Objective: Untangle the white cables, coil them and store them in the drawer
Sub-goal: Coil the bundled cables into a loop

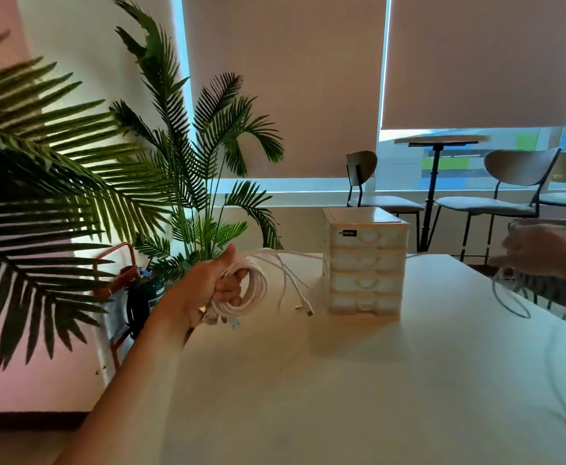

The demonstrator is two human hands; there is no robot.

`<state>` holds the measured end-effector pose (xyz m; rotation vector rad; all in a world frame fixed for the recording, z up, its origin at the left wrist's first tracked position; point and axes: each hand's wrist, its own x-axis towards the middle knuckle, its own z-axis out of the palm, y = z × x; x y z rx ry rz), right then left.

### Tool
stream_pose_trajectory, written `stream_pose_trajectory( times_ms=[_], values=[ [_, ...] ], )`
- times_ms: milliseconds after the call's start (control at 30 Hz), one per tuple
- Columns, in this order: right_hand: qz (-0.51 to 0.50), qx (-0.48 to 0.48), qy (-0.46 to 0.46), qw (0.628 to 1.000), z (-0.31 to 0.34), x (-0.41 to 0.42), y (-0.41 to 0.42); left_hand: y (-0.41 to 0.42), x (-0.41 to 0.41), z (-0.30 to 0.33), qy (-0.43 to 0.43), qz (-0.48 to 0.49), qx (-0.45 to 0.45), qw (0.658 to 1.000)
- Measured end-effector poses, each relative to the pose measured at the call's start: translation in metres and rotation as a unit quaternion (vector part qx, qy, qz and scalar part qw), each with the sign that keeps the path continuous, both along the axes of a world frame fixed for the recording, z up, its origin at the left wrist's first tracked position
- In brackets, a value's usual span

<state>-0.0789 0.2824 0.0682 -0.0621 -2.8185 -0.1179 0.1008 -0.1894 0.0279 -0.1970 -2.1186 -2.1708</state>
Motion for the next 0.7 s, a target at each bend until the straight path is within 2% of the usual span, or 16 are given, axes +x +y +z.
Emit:
stream_pose_trajectory(
  times_ms=[33,100,167,233,300,333,367,433,467,567,667,700],
  values=[
    [0.044,-0.007,-0.009,0.999,0.007,0.041,-0.042,0.002,-0.002,0.001,0.000,-0.004,-0.003,1.000],
    [0.141,-0.133,-0.106,0.975,0.009,0.070,-0.087,0.014,-0.006,0.002,0.002,-0.023,0.000,1.000],
    [0.228,-0.259,-0.228,0.910,0.008,0.077,-0.113,0.027,-0.008,0.002,0.002,-0.036,0.007,0.999],
    [0.285,-0.338,-0.215,0.871,0.009,0.078,-0.132,0.035,-0.010,0.001,-0.003,-0.045,0.011,0.999],
    [0.329,-0.406,-0.148,0.840,0.015,0.081,-0.146,0.040,-0.012,0.002,-0.011,-0.051,0.021,0.998],
    [0.329,-0.400,-0.088,0.851,0.017,0.075,-0.149,0.042,-0.012,0.002,-0.013,-0.055,0.026,0.998],
    [0.308,-0.350,-0.016,0.884,0.020,0.068,-0.150,0.044,-0.011,0.003,-0.015,-0.058,0.029,0.998],
    [0.243,-0.183,0.109,0.946,0.025,0.059,-0.143,0.044,-0.011,0.004,-0.014,-0.063,0.030,0.997],
    [0.222,-0.134,0.153,0.954,0.028,0.056,-0.136,0.044,-0.010,0.004,-0.014,-0.065,0.029,0.997],
    [0.199,-0.146,0.234,0.940,0.031,0.047,-0.106,0.042,-0.009,0.003,-0.012,-0.064,0.035,0.997],
    [0.185,-0.140,0.239,0.943,0.031,0.044,-0.083,0.039,-0.010,0.000,-0.006,-0.051,0.048,0.997],
    [0.163,-0.128,0.208,0.956,0.029,0.041,-0.076,0.038,-0.010,-0.001,-0.006,-0.047,0.053,0.997]
  ],
)
